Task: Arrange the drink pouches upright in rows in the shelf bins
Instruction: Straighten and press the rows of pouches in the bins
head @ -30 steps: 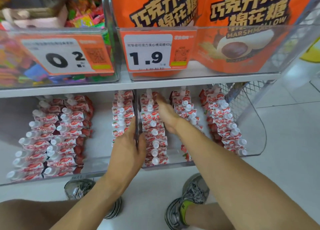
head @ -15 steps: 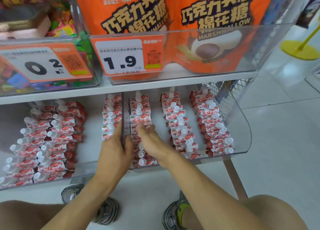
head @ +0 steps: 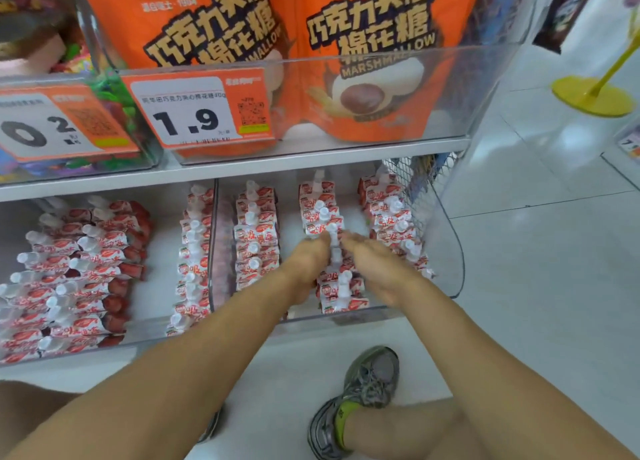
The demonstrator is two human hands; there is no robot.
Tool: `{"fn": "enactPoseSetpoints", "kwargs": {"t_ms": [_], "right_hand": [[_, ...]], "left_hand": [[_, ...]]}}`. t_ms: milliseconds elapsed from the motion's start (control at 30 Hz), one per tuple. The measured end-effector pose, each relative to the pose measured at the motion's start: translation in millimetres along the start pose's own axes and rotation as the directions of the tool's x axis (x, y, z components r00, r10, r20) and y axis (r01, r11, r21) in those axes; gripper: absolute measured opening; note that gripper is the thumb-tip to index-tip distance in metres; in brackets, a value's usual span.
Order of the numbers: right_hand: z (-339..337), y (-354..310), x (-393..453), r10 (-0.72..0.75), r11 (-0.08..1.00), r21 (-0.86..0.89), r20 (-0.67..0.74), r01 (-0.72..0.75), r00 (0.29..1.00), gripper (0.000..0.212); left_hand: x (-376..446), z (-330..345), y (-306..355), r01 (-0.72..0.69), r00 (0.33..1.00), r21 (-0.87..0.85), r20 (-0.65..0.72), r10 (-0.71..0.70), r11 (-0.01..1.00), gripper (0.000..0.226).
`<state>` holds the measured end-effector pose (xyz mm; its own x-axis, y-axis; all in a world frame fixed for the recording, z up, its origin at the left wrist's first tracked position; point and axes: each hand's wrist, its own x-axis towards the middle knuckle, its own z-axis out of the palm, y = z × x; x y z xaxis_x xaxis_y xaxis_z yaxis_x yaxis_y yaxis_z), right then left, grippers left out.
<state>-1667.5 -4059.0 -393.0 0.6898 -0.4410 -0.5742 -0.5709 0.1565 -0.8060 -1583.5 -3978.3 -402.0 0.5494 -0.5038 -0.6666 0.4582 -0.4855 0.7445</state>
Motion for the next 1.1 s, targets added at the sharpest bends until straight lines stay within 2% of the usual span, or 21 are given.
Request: {"fn": "enactPoseSetpoints", "kwargs": {"t_ms": [67,167,233,333,400,533,600,733,833,933,1100], "right_hand": [[2,0,-3,0.007,0.998,0.054,0.063,-0.011,0.998,0.05],[1,5,-2,0.017,0.999,0.037,0.076,-0.019,0.997,0.054],[-2,6,2,0.033,0.999,0.032,0.096,-0.036,0.995,0.057],[-7,3,19,-0.012,0.998,-0.068,0.008,0.013,1.0,0.065],[0,-2,31,-0.078,0.982,-0.175,-0.053,0.067,0.996,0.068],[12,5,55,-0.074,0.997,-0.022,0.025,0.075,0.997,0.062],[7,7,62,-0.087,0.996,-0.007,0.039,0.087,0.995,0.06],[2,-10,76,-0.206,0.975,-0.107,-0.126,0.193,0.971,0.059],[7,-20,94,-0.23,0.969,-0.126,-0.158,0.211,0.96,0.062],[7,-15,112,-0.238,0.965,-0.157,-0.186,0.211,0.953,0.076],[4,-13,111,-0.215,0.976,-0.071,-0.138,0.207,0.967,0.051]], "left_hand": [[5,2,-7,0.0,1.0,0.051,0.005,0.0,0.999,0.047],[10,-1,-10,-0.014,1.0,0.086,0.023,0.012,0.996,0.048],[15,-5,-8,-0.019,0.999,0.125,-0.047,0.025,0.992,0.052],[26,-5,-1,-0.15,0.965,0.015,-0.214,0.149,0.989,0.062],[30,1,6,-0.24,0.949,-0.079,-0.228,0.217,0.968,0.058],[42,7,2,-0.262,0.95,-0.112,-0.203,0.236,0.959,0.051],[46,3,1,-0.273,0.946,-0.099,-0.21,0.248,0.957,0.052],[59,-4,19,-0.289,0.922,-0.048,-0.284,0.265,0.956,0.065],[72,-2,27,-0.28,0.922,0.028,-0.27,0.277,0.96,0.055],[75,1,26,-0.304,0.917,0.034,-0.263,0.301,0.952,0.046],[82,1,23,-0.32,0.915,-0.04,-0.273,0.298,0.946,0.042]]}}
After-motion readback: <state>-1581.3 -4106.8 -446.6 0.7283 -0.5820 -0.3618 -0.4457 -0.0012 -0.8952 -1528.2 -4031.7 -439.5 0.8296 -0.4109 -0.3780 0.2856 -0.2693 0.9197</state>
